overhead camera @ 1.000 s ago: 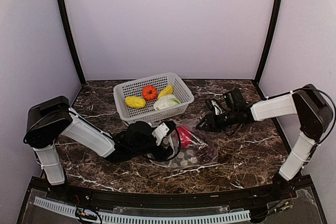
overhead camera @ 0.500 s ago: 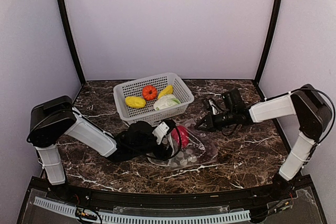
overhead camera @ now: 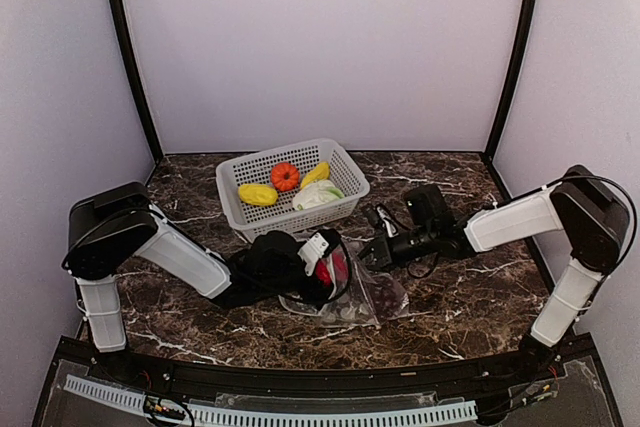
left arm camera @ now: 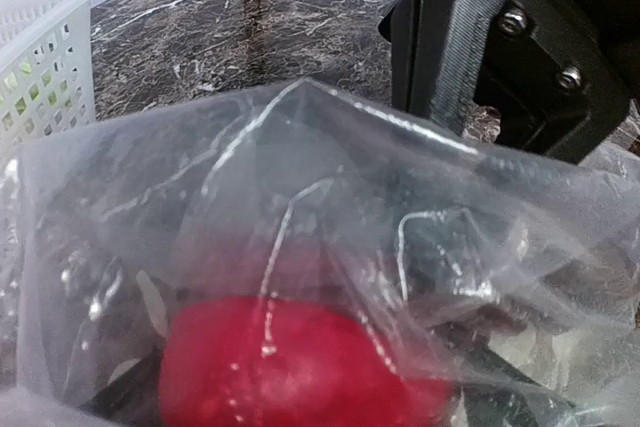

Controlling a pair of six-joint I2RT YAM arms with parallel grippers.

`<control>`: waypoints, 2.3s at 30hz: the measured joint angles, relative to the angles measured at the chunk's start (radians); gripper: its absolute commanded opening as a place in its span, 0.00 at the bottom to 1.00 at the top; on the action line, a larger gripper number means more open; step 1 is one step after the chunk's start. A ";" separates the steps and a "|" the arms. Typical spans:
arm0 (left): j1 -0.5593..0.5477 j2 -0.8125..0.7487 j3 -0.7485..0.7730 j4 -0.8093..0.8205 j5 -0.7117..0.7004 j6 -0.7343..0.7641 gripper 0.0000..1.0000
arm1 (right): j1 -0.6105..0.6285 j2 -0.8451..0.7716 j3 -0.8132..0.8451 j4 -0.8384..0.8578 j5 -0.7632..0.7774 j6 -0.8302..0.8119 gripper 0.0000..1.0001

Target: Open the zip-top bag and remove the fake food

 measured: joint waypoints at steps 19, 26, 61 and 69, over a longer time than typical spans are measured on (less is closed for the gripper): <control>0.001 -0.122 -0.083 -0.068 0.051 0.071 0.75 | -0.072 -0.033 -0.026 -0.009 -0.030 -0.008 0.00; 0.001 -0.276 -0.138 -0.130 0.070 0.145 0.69 | -0.133 -0.063 -0.035 -0.035 -0.033 -0.041 0.00; 0.481 -0.274 0.297 -0.509 0.010 0.058 0.73 | -0.194 -0.099 -0.096 -0.046 -0.047 -0.066 0.00; 0.483 -0.193 0.309 -0.629 0.010 0.029 0.84 | -0.194 -0.113 -0.101 -0.045 -0.047 -0.066 0.00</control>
